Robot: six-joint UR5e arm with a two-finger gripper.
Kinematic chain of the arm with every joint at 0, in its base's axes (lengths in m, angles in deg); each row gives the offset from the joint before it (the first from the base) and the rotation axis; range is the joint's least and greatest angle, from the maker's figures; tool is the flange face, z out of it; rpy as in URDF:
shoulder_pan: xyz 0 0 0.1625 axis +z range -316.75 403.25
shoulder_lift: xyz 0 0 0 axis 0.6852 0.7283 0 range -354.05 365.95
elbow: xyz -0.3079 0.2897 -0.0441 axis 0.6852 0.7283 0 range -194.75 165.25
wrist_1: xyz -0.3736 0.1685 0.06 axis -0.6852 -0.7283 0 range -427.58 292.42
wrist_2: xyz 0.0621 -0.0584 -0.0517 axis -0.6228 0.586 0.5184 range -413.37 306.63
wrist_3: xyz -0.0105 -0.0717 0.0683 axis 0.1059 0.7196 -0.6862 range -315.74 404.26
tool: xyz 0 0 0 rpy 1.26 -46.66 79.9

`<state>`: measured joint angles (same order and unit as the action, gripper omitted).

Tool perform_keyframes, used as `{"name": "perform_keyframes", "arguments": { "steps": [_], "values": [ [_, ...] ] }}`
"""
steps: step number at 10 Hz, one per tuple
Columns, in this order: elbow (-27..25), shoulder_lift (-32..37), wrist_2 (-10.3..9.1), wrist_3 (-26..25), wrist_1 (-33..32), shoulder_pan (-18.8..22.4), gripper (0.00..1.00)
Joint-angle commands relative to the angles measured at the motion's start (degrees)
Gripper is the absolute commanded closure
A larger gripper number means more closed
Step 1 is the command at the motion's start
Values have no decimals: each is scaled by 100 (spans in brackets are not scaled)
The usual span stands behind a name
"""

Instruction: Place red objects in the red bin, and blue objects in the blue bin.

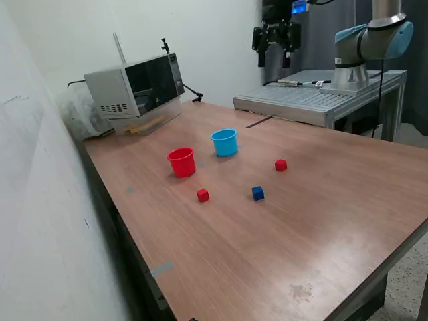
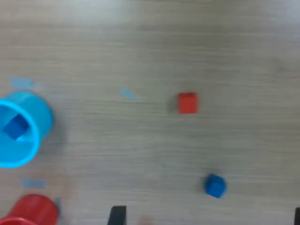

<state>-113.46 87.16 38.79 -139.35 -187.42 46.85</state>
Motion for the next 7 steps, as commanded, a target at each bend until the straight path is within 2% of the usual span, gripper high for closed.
{"name": "perform_keyframes", "arguments": {
  "steps": [1,4,6,7],
  "values": [
    [10,185,4,-830,120,508,0],
    [824,-524,4,-1604,50,809,0],
    [1553,-1437,13,-1844,-73,809,0],
    [1844,-2068,30,-1879,-370,800,0]
  ]
}}
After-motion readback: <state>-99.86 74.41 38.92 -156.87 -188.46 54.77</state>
